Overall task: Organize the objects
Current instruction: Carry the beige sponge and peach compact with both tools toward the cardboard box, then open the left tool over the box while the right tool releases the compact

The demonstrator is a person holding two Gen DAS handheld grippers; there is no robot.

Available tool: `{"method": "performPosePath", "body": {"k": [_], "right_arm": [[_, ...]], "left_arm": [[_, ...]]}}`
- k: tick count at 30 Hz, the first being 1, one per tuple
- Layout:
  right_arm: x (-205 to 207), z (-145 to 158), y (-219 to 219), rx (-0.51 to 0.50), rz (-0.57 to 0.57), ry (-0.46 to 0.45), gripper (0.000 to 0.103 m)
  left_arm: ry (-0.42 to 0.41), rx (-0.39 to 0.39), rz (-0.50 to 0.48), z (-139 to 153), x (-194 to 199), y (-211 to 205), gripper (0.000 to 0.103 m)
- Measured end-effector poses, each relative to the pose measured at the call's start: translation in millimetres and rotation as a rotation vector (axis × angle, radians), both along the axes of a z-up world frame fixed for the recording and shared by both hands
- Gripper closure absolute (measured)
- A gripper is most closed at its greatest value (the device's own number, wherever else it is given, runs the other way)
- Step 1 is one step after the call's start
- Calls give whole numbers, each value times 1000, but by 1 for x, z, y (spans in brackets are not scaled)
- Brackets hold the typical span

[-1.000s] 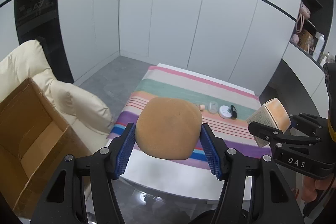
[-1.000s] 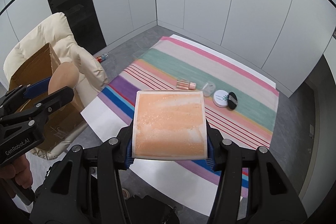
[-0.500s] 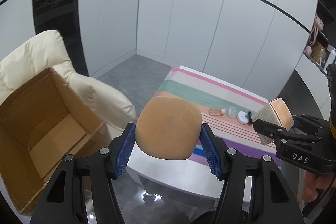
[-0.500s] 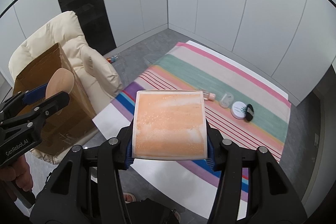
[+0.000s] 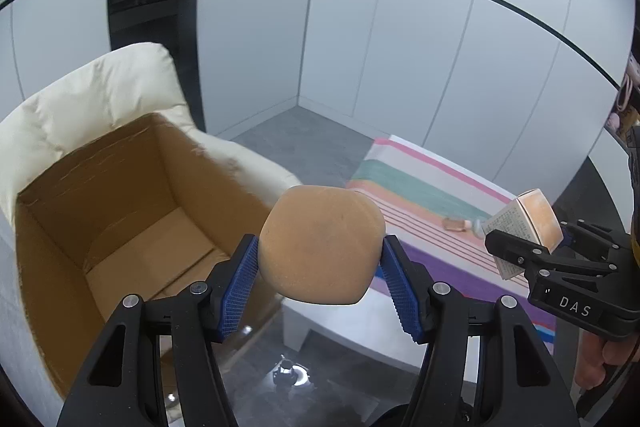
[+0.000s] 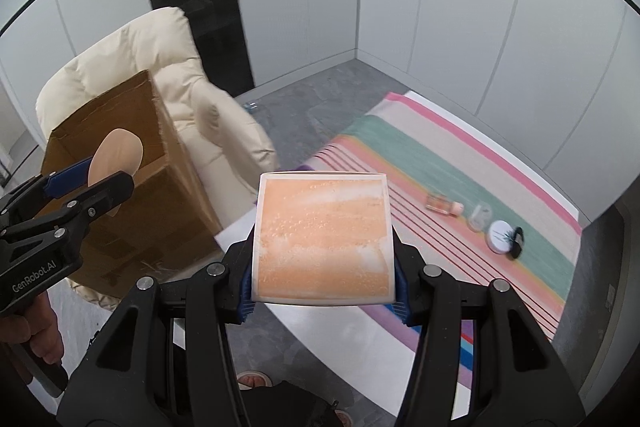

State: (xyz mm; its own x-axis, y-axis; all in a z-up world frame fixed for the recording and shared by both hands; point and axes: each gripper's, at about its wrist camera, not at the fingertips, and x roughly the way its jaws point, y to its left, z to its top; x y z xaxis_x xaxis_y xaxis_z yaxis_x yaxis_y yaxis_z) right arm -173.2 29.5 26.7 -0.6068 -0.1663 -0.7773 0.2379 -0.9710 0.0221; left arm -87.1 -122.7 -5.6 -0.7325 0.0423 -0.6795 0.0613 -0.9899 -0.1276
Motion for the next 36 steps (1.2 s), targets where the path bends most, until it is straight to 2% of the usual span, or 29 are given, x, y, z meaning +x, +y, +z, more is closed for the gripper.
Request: {"method": "performPosePath", "body": {"k": [20,26,29,30,31,32,36], "right_arm": [[-7,2,-108,-4,190,5,49],[-5,1,-139,-6,245,10,49],[-3,0,-154,-7,271,13,49],[-3,0,-158,-7,278,11,49],[-2,-1,-164,-7,287,9,49],[-2,-1,-168,-7,293,9,49],[-1,-1,-184,-6,320,9,49]], "left_arm": [[-12,-7,170,-3,35,-84,39],[-23,-18,212,-5,43,-105,36],[-29,-48,235,-6,49,-112,30],[-25,-55,240,-6,51,-114,23],[-21,-66,251,-5,55,-116,9],[-14,-86,272,-2,58,-119,3],[18,-88,331,6,74,-136,0]]}}
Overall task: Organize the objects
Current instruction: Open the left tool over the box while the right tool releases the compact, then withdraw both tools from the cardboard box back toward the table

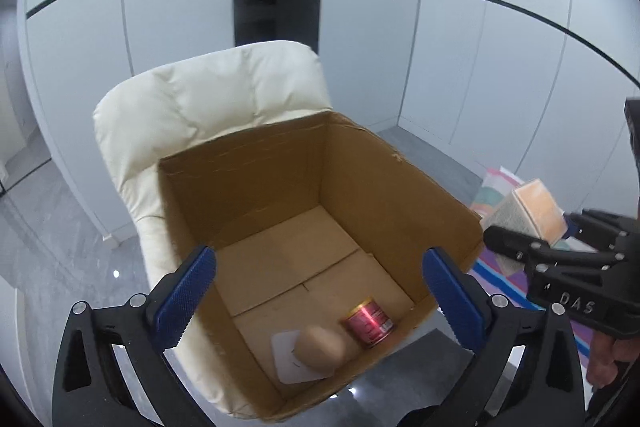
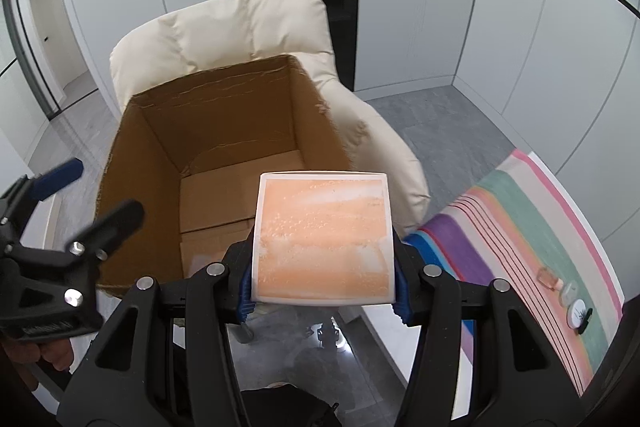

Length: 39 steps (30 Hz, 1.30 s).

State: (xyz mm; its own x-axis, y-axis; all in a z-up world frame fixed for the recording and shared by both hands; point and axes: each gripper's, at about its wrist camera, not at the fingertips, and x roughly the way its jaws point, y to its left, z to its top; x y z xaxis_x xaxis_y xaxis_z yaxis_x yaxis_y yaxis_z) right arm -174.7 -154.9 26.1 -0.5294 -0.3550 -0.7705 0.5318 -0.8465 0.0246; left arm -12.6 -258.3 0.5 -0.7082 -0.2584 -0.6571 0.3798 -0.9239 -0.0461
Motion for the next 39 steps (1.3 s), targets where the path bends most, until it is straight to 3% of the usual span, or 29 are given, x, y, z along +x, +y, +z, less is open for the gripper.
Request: {"method": "performPosePath", "body": {"k": [21,23,25,33,36,39], "right_arm": [[15,-4,-88,-8,167,-33,48],[17,-5,-95,-11,181,-35,43],[19,-5,-98,-12,184,-33,24],[17,-6,-92,2,165,-31,20],[15,-7,-86,10,148,-24,11],[11,-7,-77,10,124,-25,10]], "left_arm": [[-36,32,155,-5,45,-74,0],[-37,38,165,-6,48,-79,0],[-37,47,175,-6,50,-83,0],[-34,59,178,-6,48,-82,0],[-39,57,166,-7,43,-76,0],[-45,58,152,-7,38,-70,0]]}}
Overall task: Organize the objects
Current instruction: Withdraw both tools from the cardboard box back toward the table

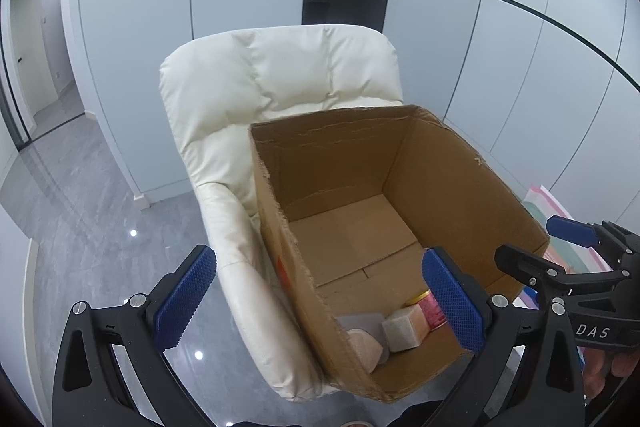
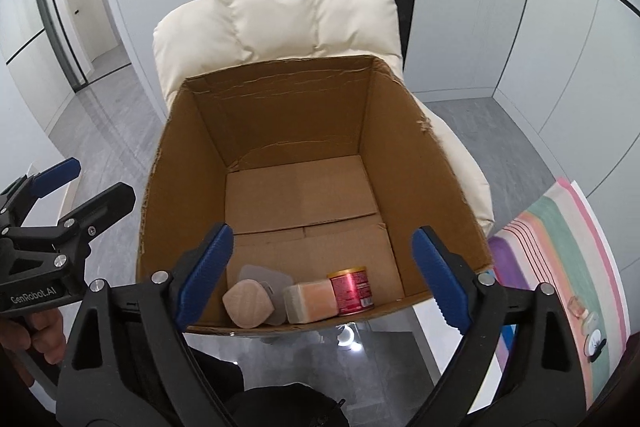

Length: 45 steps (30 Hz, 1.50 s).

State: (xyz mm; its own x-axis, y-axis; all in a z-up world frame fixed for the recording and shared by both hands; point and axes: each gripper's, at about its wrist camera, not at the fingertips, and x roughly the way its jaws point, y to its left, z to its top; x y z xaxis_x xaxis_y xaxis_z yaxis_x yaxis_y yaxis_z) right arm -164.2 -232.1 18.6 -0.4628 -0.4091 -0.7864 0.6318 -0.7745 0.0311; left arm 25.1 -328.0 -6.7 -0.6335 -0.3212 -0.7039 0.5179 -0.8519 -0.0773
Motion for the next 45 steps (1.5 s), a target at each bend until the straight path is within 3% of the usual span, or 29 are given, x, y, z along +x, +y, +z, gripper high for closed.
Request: {"method": "performPosePath", "body": {"k": [10,45], "right_arm": [[-6,1,30,19,-55,10,0],[-21,8,166,7,-291,17,0]], "left_arm": [[-3,10,-53,-1,-20,21,0],[-3,5,-287,0,-81,129,0]]}}
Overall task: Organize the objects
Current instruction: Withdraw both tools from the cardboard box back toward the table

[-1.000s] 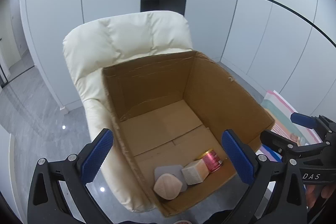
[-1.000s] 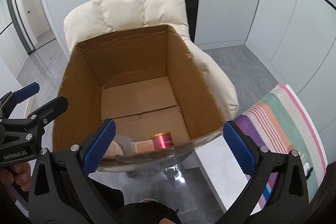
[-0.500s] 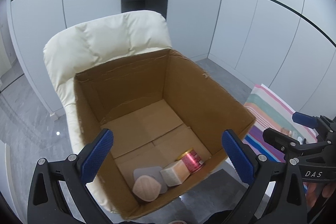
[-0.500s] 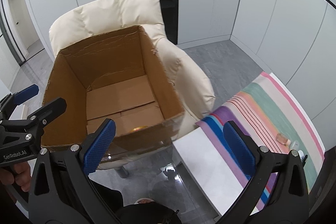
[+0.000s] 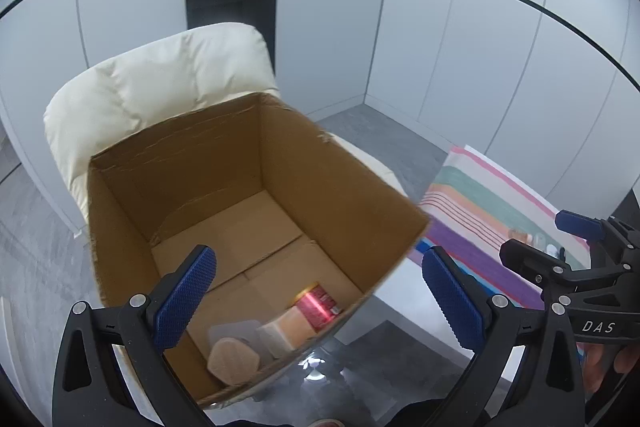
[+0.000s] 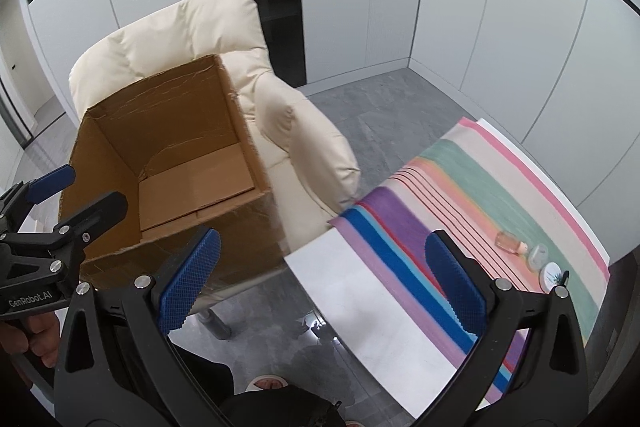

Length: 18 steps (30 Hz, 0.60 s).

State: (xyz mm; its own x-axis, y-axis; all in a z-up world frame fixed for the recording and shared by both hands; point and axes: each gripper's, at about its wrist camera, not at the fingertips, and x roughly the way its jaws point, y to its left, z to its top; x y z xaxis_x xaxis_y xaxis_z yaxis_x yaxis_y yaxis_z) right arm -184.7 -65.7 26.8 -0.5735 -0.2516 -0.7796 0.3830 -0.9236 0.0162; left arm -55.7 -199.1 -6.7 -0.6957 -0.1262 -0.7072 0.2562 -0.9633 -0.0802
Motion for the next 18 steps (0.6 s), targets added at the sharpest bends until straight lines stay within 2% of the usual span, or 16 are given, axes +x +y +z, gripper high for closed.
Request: {"method": "performPosePath", "body": {"k": [18], "right_arm": [[8,0,74,8,-109,3,0]], "left_arm": [[-2,0,-126,0,-28,66,0]]}}
